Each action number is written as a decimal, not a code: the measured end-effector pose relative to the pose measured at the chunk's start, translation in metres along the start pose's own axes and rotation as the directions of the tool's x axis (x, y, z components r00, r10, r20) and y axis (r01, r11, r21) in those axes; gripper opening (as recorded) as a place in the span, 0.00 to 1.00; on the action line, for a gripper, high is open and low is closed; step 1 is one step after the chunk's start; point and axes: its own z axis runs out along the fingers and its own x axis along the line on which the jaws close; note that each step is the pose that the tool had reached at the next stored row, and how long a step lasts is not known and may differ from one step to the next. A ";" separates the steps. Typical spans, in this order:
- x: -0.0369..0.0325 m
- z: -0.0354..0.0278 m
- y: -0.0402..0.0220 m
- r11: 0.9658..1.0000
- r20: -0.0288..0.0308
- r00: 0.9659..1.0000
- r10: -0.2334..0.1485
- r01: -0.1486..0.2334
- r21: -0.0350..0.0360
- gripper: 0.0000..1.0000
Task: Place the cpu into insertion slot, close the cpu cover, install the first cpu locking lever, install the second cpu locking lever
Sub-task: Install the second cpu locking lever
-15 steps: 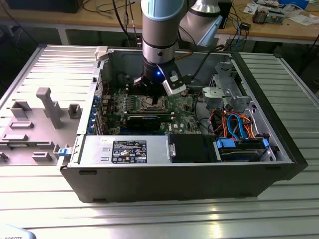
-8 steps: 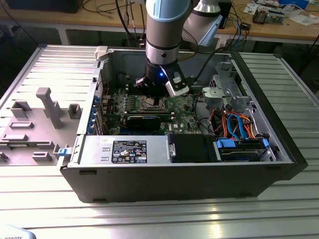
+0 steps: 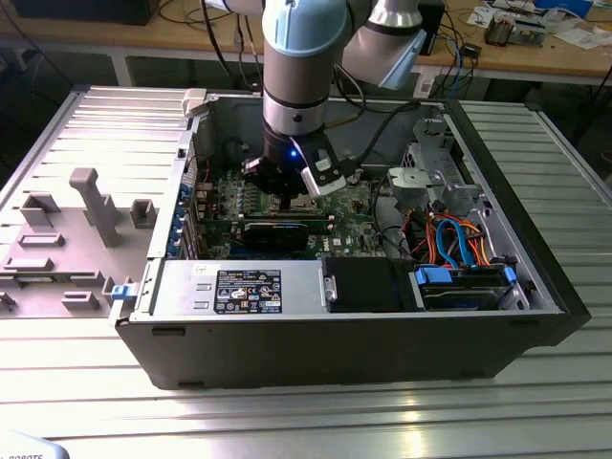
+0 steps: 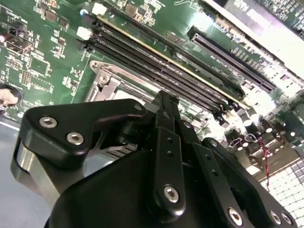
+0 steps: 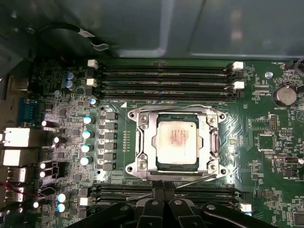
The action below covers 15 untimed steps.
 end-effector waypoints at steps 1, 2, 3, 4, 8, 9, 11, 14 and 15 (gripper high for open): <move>0.0007 0.0000 -0.0009 1.000 0.000 1.000 -0.001 0.001 -0.003 0.11; 0.0011 -0.0001 -0.0019 1.000 0.000 1.000 -0.002 0.002 -0.005 0.11; 0.0021 -0.0001 -0.0030 1.000 -0.001 1.000 -0.002 0.002 -0.008 0.11; 0.0032 -0.0001 -0.0034 1.000 -0.001 1.000 -0.002 0.002 -0.010 0.11; 0.0091 -0.0002 -0.0074 1.000 -0.001 1.000 -0.003 0.003 -0.022 0.11; 0.0110 -0.0002 -0.0108 1.000 -0.001 1.000 -0.004 0.004 -0.029 0.11; 0.0134 0.0008 -0.0119 0.999 -0.002 1.000 -0.004 0.004 -0.037 0.11; 0.0149 0.0022 -0.0120 0.999 -0.004 1.000 -0.004 0.004 -0.041 0.11; 0.0151 0.0027 -0.0122 0.999 -0.004 1.000 -0.004 0.004 -0.042 0.11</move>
